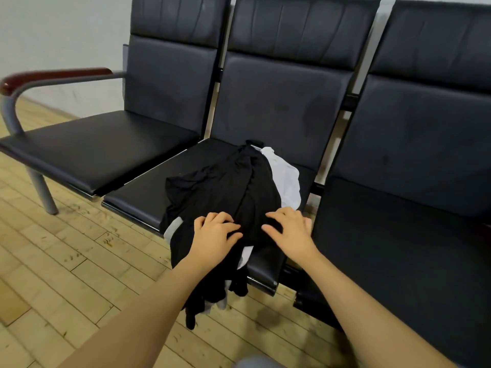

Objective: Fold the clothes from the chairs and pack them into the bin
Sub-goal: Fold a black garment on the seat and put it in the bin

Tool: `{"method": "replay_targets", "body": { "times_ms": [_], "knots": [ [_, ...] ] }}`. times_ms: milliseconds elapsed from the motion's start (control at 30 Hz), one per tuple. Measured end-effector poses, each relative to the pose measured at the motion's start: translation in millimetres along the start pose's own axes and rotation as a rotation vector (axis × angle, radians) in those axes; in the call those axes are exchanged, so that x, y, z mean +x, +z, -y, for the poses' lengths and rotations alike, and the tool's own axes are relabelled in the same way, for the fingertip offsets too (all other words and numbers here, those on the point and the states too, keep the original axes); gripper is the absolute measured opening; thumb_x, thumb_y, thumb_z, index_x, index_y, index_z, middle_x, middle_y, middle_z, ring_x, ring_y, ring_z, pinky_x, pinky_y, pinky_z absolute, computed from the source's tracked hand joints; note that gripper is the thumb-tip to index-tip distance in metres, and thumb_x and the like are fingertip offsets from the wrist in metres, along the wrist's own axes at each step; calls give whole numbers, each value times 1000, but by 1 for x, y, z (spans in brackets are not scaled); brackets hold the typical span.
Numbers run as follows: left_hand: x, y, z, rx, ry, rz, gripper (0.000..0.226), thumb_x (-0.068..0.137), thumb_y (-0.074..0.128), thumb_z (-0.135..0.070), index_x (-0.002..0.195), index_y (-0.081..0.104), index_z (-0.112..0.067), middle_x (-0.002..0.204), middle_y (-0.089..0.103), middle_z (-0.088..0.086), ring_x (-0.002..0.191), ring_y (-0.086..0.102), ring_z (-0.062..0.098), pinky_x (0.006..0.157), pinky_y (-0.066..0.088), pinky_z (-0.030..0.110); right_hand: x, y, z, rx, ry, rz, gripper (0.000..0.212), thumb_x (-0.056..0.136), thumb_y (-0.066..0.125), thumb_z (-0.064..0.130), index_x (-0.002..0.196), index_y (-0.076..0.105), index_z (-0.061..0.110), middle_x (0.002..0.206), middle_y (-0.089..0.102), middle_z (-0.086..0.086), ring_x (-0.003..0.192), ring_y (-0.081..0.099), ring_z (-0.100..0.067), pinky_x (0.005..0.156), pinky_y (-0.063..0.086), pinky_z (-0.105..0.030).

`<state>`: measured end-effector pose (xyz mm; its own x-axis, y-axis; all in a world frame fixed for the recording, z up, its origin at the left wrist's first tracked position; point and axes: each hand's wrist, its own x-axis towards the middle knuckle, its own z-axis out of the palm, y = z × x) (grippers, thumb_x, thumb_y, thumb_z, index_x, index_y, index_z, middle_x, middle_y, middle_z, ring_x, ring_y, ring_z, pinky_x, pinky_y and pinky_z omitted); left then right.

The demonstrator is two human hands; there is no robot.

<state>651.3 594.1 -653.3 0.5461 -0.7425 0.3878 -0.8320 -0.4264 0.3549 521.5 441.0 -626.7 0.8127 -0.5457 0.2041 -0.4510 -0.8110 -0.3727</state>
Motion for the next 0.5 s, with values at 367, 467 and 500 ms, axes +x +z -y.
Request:
{"method": "replay_targets", "body": {
  "times_ms": [367, 467, 500],
  "knots": [
    [4, 1, -14, -130, -65, -283, 14, 83, 62, -24, 85, 76, -20, 100, 68, -5, 92, 61, 18, 82, 17, 21, -2, 26, 3, 78, 88, 83, 17, 94, 56, 22, 77, 57, 22, 100, 44, 10, 104, 40, -14, 84, 16, -28],
    [12, -14, -20, -214, -85, -308, 13, 88, 63, -17, 93, 75, -15, 112, 65, -2, 103, 58, 15, 90, 15, 20, -8, 21, 1, 223, 62, -5, 13, 95, 55, 24, 82, 51, 25, 98, 44, 10, 96, 41, -10, 91, 25, -29],
    [15, -20, -23, -226, -66, -318, 13, 89, 63, -17, 94, 75, -15, 114, 65, -2, 105, 58, 14, 91, 15, 20, -10, 17, 1, 315, 49, -74, 10, 93, 57, 26, 87, 50, 28, 99, 45, 12, 97, 43, -8, 93, 27, -31]
  ]
}}
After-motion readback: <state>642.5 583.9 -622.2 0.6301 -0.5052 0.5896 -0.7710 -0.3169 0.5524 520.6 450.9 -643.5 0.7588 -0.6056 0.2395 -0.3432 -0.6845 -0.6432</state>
